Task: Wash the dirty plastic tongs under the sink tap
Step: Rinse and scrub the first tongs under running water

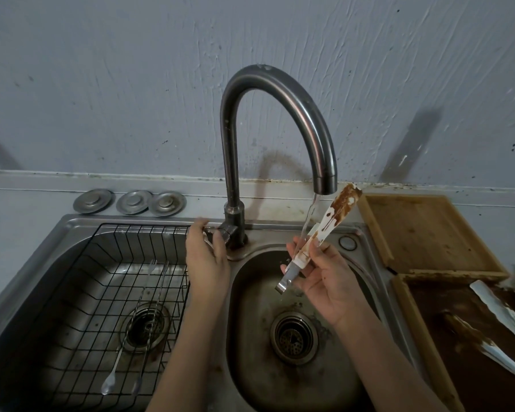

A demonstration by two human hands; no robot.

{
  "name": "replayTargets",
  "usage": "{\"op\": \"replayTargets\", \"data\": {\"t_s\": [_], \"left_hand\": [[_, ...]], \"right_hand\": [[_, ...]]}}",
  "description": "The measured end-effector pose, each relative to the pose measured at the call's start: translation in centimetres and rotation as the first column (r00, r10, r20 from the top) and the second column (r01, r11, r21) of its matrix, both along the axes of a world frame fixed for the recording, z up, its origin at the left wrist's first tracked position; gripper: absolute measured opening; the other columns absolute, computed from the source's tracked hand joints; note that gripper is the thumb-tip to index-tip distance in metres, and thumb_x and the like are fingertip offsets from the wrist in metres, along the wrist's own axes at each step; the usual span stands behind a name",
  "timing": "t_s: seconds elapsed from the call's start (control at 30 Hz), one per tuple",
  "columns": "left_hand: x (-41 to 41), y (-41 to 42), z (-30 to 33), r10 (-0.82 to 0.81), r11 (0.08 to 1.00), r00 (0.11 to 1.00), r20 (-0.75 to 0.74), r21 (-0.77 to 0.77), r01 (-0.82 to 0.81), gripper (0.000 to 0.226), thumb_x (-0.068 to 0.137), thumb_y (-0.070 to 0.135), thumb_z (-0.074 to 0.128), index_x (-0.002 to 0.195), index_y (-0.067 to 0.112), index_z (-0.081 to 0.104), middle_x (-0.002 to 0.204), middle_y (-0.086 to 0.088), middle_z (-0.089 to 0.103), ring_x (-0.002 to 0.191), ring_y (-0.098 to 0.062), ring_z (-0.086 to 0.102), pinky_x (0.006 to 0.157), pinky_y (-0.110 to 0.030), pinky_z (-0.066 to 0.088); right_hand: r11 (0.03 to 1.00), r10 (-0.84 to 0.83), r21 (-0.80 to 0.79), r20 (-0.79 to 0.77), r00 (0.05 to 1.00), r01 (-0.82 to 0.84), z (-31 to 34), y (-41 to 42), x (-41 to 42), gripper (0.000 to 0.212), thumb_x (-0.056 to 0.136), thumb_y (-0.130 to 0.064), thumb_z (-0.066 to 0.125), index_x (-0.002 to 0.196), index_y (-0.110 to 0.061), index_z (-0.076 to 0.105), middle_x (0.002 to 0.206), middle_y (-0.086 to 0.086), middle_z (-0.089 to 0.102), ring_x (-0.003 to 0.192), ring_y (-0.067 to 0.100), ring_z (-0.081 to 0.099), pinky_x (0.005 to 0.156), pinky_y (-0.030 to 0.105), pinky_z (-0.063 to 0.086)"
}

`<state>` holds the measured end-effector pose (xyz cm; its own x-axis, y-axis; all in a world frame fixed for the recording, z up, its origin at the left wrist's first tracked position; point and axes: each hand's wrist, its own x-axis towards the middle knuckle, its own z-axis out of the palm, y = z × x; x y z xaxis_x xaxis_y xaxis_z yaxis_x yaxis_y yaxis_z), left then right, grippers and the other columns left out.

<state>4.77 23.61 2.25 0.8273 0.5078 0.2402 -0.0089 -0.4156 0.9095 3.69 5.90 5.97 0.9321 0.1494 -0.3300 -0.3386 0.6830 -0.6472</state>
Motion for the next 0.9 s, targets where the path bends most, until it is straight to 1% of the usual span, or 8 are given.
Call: {"op": "replayTargets", "data": {"t_s": [0.03,0.1,0.23,0.33,0.53,0.6,0.77,0.9], "left_hand": [[-0.8,-0.7,0.3,0.016,0.999,0.999,0.043,0.047,-0.018,0.033,0.094,0.017,0.048,0.126,0.009,0.045,0.130,-0.016,0.048,0.123,-0.026,0.046,0.105,-0.033,0.037],[-2.6,-2.5,1.4,0.001,0.989,0.994,0.108,0.145,-0.017,0.038,0.091,0.013,0.054,0.126,0.004,0.045,0.132,-0.012,0.042,0.125,-0.020,0.038,0.104,-0.016,0.026],[-4.4,-5.3,1.8,-0.360,0.926,0.925,-0.121,0.075,0.370,0.007,0.090,0.022,0.057,0.092,0.022,0.064,0.093,0.004,0.063,0.084,-0.006,0.058,0.074,-0.011,0.041],[-4.6,-5.9,1.4,-0.488,0.868,0.852,-0.191,0.002,0.497,0.021,0.092,0.025,0.055,0.073,0.028,0.063,0.072,0.007,0.062,0.067,-0.001,0.056,0.058,-0.012,0.038],[-5.1,-5.7,1.2,-0.481,0.866,0.810,-0.336,-0.035,0.499,0.022,0.091,0.024,0.057,0.071,0.026,0.064,0.067,0.005,0.063,0.063,-0.008,0.058,0.058,-0.021,0.043],[-5.2,-5.8,1.3,-0.461,0.872,0.807,-0.371,-0.018,0.489,0.022,0.090,0.023,0.058,0.069,0.026,0.064,0.067,0.003,0.065,0.065,-0.013,0.061,0.061,-0.028,0.046],[-5.2,-5.3,1.9,-0.414,0.879,0.807,-0.422,0.045,0.474,0.035,0.090,0.018,0.058,0.059,0.033,0.056,0.060,0.012,0.058,0.061,-0.001,0.054,0.052,-0.008,0.037],[-5.0,-5.3,2.5,-0.364,0.904,0.830,-0.422,0.055,0.424,0.026,0.090,0.019,0.058,0.066,0.026,0.064,0.063,0.009,0.062,0.060,-0.003,0.055,0.051,-0.010,0.036]], "right_hand": [[1.000,-0.004,-0.003,0.002,1.000,0.004,-0.1,-0.1,0.0,0.022,0.072,-0.016,0.058,0.093,-0.013,0.059,0.079,0.001,0.075,0.080,0.015,0.072,0.096,0.054,0.041],[1.000,-0.012,-0.014,0.004,1.000,0.012,-0.3,-0.1,0.0,0.023,0.072,-0.015,0.058,0.094,-0.012,0.058,0.079,0.002,0.075,0.078,0.015,0.072,0.094,0.052,0.042],[0.999,-0.015,-0.037,-0.006,1.000,0.015,-0.7,0.3,-0.1,0.019,0.072,-0.012,0.061,0.091,-0.010,0.062,0.082,0.005,0.075,0.082,0.016,0.072,0.086,0.046,0.050],[0.993,0.022,-0.116,0.040,0.999,-0.018,-1.0,0.6,-0.9,0.019,0.084,0.000,0.054,0.101,-0.005,0.060,0.094,0.010,0.072,0.090,0.018,0.071,0.083,0.037,0.056],[0.868,0.107,-0.492,0.042,0.993,-0.072,-1.5,-0.1,-1.3,0.018,0.092,-0.013,0.050,0.103,-0.001,0.059,0.085,0.014,0.073,0.081,0.026,0.070,0.075,0.039,0.057],[0.851,0.157,-0.508,0.007,0.988,-0.132,-1.6,-0.6,-1.0,0.026,0.095,-0.021,0.045,0.099,0.000,0.059,0.081,0.015,0.072,0.076,0.026,0.069,0.070,0.039,0.057],[0.846,0.234,-0.488,-0.020,0.972,-0.213,-2.2,-0.2,-1.7,0.010,0.088,-0.008,0.057,0.096,-0.006,0.063,0.090,0.016,0.072,0.077,0.022,0.067,0.079,0.041,0.055],[0.894,0.181,-0.409,-0.042,0.983,-0.182,-2.0,0.0,-1.0,0.028,0.096,-0.023,0.043,0.097,-0.004,0.063,0.085,0.016,0.073,0.068,0.021,0.068,0.069,0.037,0.054]]}}
